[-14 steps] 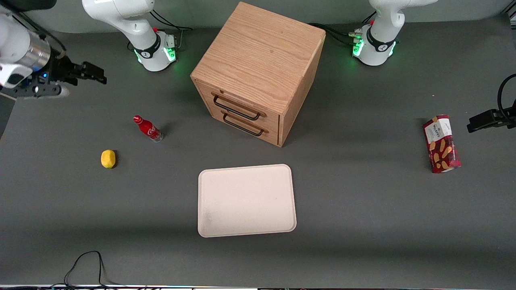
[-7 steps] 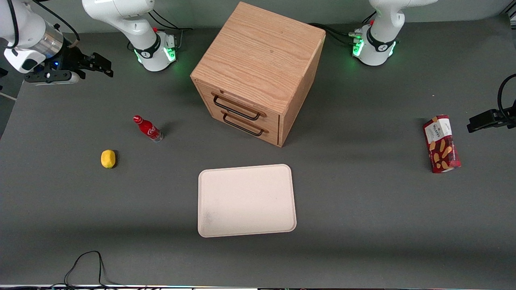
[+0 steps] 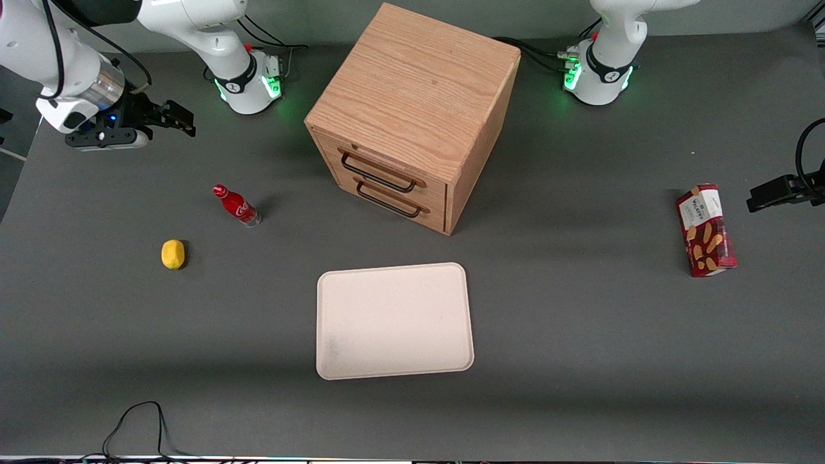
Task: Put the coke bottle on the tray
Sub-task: 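Move the open right gripper toward the red Coca-Cola bottle, then lower the right gripper over the bottle and close on its body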
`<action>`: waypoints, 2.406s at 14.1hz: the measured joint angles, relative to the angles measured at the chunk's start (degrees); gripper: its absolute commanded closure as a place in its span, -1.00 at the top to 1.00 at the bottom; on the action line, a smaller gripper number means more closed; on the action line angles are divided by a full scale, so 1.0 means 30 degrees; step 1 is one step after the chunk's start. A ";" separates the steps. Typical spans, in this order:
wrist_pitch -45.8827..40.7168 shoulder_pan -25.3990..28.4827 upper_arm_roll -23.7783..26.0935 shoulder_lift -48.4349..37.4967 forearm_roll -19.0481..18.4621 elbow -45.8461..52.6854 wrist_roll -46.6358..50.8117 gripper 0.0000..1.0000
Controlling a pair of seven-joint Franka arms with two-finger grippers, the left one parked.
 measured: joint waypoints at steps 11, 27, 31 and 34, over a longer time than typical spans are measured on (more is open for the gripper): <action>0.6876 0.0424 0.0116 0.2594 -0.0042 -0.2931 -0.0005 1.00; 1.0512 0.1041 0.0107 0.4846 -0.0072 -0.4377 -0.1146 1.00; 1.0519 0.1039 0.0082 0.4989 -0.0087 -0.4378 -0.1625 1.00; 1.0552 0.1021 0.0017 0.5046 -0.0090 -0.4386 -0.1996 0.98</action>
